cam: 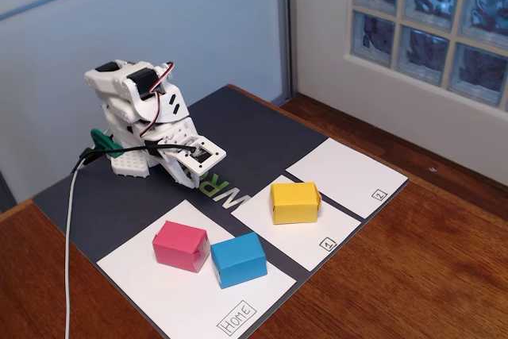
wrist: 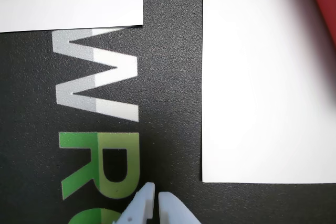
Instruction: Move box yellow to zone 2
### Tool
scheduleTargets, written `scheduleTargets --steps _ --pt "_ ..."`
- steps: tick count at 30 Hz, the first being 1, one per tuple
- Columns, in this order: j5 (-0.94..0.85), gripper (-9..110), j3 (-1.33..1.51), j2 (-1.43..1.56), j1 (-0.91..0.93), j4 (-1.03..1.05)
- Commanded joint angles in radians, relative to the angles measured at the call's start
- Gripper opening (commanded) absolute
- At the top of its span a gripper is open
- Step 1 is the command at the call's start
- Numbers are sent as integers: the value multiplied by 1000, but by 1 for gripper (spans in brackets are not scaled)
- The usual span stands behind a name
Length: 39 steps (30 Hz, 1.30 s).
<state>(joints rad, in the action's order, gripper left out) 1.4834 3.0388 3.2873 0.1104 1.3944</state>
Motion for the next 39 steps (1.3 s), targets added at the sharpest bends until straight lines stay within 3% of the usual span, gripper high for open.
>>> scheduleTargets --steps 1,34,39 --pt "5 0 0 52 -9 61" --pt "61 0 -34 52 26 69" --pt "77 0 -97 23 40 -28"
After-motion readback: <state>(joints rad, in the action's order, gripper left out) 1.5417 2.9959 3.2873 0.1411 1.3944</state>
